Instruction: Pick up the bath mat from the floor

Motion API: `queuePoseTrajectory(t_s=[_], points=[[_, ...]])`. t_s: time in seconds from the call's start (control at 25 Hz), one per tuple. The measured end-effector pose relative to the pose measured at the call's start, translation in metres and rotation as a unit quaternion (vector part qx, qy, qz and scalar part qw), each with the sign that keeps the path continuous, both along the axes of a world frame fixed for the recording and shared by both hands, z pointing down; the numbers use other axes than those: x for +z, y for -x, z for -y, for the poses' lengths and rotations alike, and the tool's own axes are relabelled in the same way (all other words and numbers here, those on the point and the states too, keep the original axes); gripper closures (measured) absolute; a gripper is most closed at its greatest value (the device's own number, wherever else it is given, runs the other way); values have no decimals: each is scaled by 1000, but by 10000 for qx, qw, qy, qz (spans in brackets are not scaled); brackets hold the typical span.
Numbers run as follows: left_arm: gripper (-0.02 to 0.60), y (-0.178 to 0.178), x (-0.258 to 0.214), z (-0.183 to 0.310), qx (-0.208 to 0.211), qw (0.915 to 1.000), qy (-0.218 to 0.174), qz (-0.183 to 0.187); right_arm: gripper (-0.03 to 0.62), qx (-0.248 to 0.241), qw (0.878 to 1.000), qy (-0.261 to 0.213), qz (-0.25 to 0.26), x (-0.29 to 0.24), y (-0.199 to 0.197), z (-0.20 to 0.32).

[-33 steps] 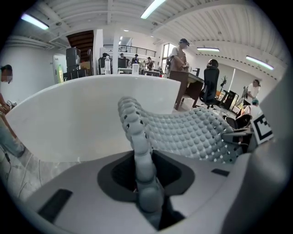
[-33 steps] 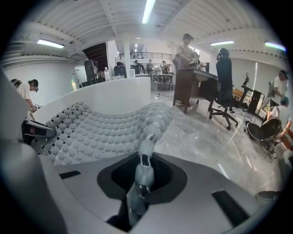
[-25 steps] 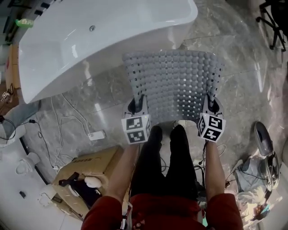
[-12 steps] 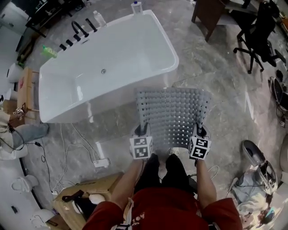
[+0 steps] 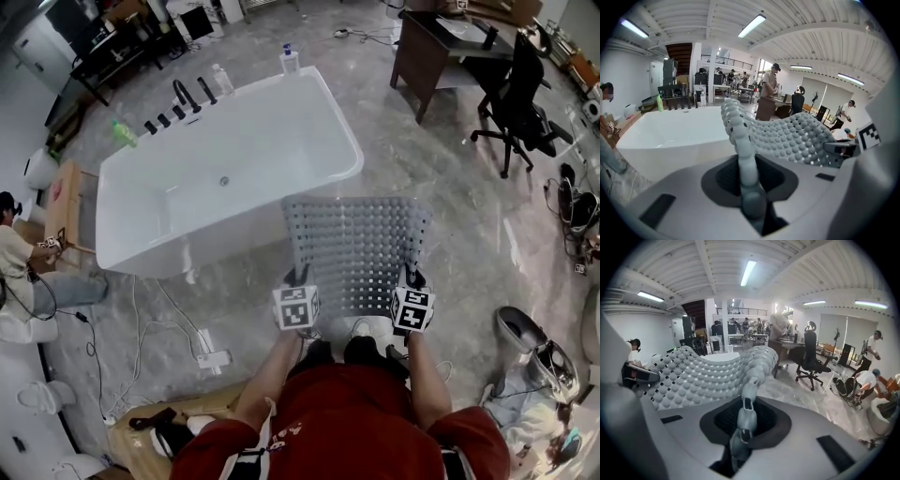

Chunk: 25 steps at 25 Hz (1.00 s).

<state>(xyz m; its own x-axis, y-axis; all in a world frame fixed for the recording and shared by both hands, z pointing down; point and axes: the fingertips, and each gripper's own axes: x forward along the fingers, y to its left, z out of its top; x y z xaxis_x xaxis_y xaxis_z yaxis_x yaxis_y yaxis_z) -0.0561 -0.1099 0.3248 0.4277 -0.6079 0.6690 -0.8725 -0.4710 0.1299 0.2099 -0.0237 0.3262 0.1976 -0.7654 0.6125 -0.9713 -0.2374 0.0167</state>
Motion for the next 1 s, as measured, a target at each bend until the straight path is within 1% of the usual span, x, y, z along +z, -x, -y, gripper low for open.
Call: queuePoseTrajectory(t_s=[0.12,0.24,0.4,0.52,0.64,0.76,1.0], points=[[492,-4,-11,2,79,9999,-71,1,542,46,9999,-88,-33,-12,-4,-2],[493,-8,-26,9,133,9997,-208,-73,542,98,9996,-252,-117,-30,-9,4],[494,-18,-53,19,157,9985,-488,-209,543,114,9977,-611,-284,-61,-18,15],[494,-26,-76,24,238,9968,-732,-196,542,161,9957,-856,-316,-81,-25,19],[494,-23,-101,35,286,9940,-1029,-212,543,238,9928,-1122,-342,-105,-23,25],[494,-17,-128,47,189,9908,-1288,-372,542,202,9885,-1432,-447,-136,-18,36],[494,-22,-186,63,103,9801,-1879,-625,543,191,9752,-2061,-789,-199,-24,53]])
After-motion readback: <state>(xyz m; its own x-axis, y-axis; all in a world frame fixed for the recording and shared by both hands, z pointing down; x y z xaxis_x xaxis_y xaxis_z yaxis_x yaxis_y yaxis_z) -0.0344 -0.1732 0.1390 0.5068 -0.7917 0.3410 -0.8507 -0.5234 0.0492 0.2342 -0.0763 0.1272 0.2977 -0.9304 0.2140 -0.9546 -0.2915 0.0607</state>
